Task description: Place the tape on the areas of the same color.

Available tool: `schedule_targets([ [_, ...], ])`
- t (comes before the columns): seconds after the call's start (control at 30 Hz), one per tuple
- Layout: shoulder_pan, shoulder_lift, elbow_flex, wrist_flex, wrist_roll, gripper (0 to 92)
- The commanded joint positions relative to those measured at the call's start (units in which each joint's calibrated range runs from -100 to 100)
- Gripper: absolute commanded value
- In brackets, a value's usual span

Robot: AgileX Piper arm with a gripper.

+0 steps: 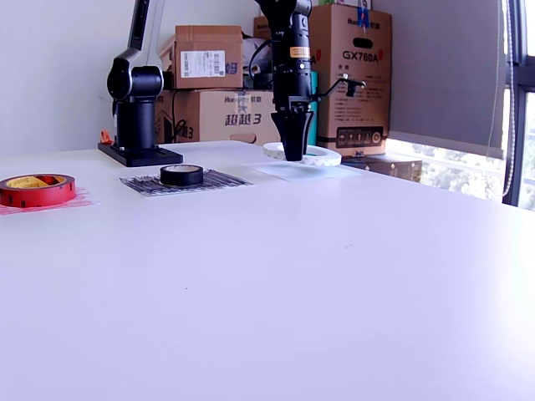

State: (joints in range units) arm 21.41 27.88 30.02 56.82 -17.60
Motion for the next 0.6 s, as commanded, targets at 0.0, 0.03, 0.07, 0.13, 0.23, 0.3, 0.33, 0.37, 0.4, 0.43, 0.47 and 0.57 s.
schedule_targets([
  [0.0, -0.4, -0.19, -0.17, -0.52, 0.34, 8.4],
  [0.03, -0.4, -0.19, -0.08, -0.52, 0.26, 12.4],
  [0.07, -0.4, -0.19, -0.08, -0.52, -0.07, 16.6],
  [0.13, -0.4, -0.19, -0.08, -0.52, -0.15, 24.7],
  [0.23, -0.32, -0.19, -0.08, -0.52, -0.15, 35.7],
  [0.3, -0.32, -0.19, -0.08, -0.52, -0.15, 41.2],
  [0.33, -0.32, -0.19, 0.01, -0.44, -0.15, 43.1],
  [0.37, -0.32, -0.19, 0.01, -0.35, -0.15, 44.6],
  [0.4, -0.32, -0.1, 0.1, -0.35, -0.15, 45.7],
  [0.43, -0.24, -0.1, 0.47, -0.35, -0.15, 46.4],
  [0.47, -0.16, -0.1, 0.74, -0.35, -0.24, 46.7],
  [0.57, 0.07, -0.1, 1.74, -0.35, -0.24, 46.7],
])
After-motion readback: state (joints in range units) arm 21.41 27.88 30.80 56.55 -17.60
